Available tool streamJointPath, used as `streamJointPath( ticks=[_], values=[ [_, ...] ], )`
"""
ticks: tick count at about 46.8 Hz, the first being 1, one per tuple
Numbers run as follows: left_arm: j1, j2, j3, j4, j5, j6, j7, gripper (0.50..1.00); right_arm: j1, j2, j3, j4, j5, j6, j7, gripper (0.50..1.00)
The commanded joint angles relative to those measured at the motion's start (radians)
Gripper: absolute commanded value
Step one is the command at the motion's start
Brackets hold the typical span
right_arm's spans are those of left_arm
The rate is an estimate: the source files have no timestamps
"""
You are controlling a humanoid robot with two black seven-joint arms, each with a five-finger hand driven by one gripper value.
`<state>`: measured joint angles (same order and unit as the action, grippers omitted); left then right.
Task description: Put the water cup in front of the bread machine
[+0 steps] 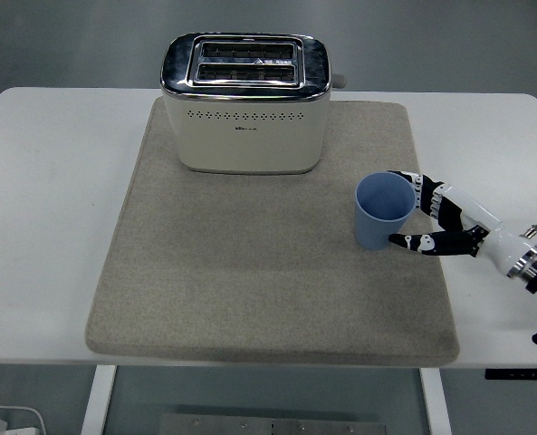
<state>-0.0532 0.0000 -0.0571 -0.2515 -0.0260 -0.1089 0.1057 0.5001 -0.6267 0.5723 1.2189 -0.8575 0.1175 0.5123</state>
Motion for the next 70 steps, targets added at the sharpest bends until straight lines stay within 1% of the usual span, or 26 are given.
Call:
streamJointPath(
  ticks=[1, 17, 34, 38, 42, 50, 52, 53, 54, 56, 59, 60, 62, 64, 66, 70],
  values=[
    [0.000, 0.000, 0.000, -0.002, 0.000, 0.000, 0.000, 1.000, 0.001, 0.016, 0.000, -0.009, 0.000, 0.002, -0.005, 0.924],
    [0.001, 0.000, -0.001, 0.000, 0.000, 0.000, 0.000, 1.000, 0.001, 0.071, 0.000, -0.024, 0.002, 0.011, -0.018, 0.924],
    [0.001, 0.000, -0.001, -0.002, 0.000, 0.000, 0.000, 1.000, 0.005, 0.094, 0.003, -0.035, 0.002, 0.011, -0.018, 0.926],
    [0.001, 0.000, -0.001, -0.002, 0.000, 0.000, 0.000, 1.000, 0.028, 0.114, 0.000, -0.061, 0.005, 0.011, -0.018, 0.926],
    [0.001, 0.000, -0.001, -0.002, 0.000, 0.000, 0.000, 1.000, 0.032, 0.128, 0.000, -0.082, 0.005, 0.014, -0.018, 0.926],
    [0.001, 0.000, -0.001, 0.000, 0.000, 0.000, 0.000, 1.000, 0.037, 0.142, 0.000, -0.087, 0.011, 0.025, -0.018, 0.915],
    [0.001, 0.000, 0.000, -0.002, 0.000, 0.000, 0.000, 1.000, 0.037, 0.145, 0.000, -0.087, 0.011, 0.024, -0.018, 0.901],
    [0.001, 0.000, 0.000, 0.000, 0.000, 0.000, 0.000, 1.000, 0.037, 0.147, 0.000, -0.087, 0.011, 0.024, -0.018, 0.883],
    [0.001, 0.000, 0.000, -0.002, 0.000, 0.000, 0.000, 1.000, 0.037, 0.145, 0.000, -0.088, 0.011, 0.024, -0.018, 0.854],
    [0.001, 0.000, 0.000, -0.002, 0.000, 0.000, 0.000, 1.000, 0.037, 0.147, 0.000, -0.087, 0.011, 0.025, -0.020, 0.775],
    [0.001, 0.000, 0.000, 0.000, 0.000, 0.000, 0.000, 1.000, 0.037, 0.147, 0.000, -0.088, 0.011, 0.027, -0.020, 0.679],
    [0.001, 0.000, 0.000, 0.000, 0.000, 0.000, 0.000, 1.000, 0.037, 0.145, 0.000, -0.088, 0.011, 0.028, -0.020, 0.652],
    [0.001, 0.000, 0.000, 0.000, 0.000, 0.000, 0.000, 1.000, 0.037, 0.145, 0.000, -0.088, 0.011, 0.031, -0.020, 0.615],
    [0.001, 0.000, 0.000, 0.000, 0.000, 0.000, 0.000, 1.000, 0.038, 0.145, -0.002, -0.088, 0.011, 0.033, -0.020, 0.564],
    [0.001, 0.000, 0.000, 0.000, 0.000, 0.000, 0.000, 1.000, 0.038, 0.145, 0.000, -0.088, 0.011, 0.033, -0.020, 0.543],
    [0.001, 0.000, 0.000, 0.000, 0.000, 0.000, 0.000, 1.000, 0.040, 0.147, 0.001, -0.087, 0.011, 0.033, -0.020, 0.539]
  ],
)
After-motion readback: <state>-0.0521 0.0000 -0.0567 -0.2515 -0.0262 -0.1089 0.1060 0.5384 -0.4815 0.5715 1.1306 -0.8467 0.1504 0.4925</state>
